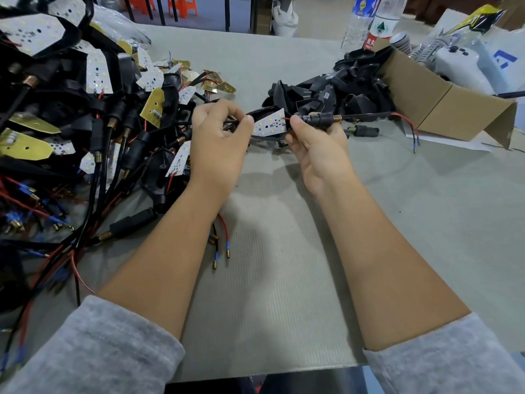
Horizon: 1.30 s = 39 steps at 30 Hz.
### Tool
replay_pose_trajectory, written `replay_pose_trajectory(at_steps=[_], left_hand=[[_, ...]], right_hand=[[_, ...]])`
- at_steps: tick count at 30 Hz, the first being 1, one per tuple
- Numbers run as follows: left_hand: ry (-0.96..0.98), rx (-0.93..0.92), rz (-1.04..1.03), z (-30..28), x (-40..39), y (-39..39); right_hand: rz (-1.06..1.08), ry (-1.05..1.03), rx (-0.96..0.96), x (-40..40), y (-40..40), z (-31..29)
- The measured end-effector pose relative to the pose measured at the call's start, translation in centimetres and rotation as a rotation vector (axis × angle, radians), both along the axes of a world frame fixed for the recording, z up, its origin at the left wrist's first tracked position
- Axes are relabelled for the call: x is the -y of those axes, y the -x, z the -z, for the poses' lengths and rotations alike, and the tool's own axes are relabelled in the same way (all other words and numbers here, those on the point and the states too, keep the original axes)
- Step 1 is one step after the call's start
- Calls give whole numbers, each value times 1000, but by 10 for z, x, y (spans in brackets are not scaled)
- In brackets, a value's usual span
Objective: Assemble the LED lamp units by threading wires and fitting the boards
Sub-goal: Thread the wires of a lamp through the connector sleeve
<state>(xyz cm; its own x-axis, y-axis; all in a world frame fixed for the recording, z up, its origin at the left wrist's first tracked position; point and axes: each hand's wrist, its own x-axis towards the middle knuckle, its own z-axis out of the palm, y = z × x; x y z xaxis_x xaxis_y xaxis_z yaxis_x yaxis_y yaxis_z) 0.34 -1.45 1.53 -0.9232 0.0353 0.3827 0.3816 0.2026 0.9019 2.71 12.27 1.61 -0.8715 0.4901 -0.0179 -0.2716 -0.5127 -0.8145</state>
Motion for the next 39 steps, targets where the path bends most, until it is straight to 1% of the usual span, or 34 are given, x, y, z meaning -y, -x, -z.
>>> replay_pose_trajectory(at_steps=[2,4,9,14,19,29,33,36,39], left_hand=[[116,-54,-40,2,1,-1],[203,-69,-81,5,3,-1],[332,-89,-112,6,3,0],[262,-39,-68,4,2,1],[237,-10,-40,4,1,1],[255,-177,-190,5,3,1],[113,-110,-95,4,2,0],[125,-99,-41,5,2,0],[155,-43,27,6,1,1]], right_hand=[[-5,1,-8,0,0,0],[-11,-6,-16,1,0,-1],[-20,-9,-43,1,-1,-1],[-23,-12,-57,1,-2,-2],[5,2,-49,0,-1,-1],[-96,-16,16,2,-5,-3],[-112,-60,15,3,-6,-4],[-118,-100,15,1,-6,-3],[-126,-126,10,2,-7,-4]])
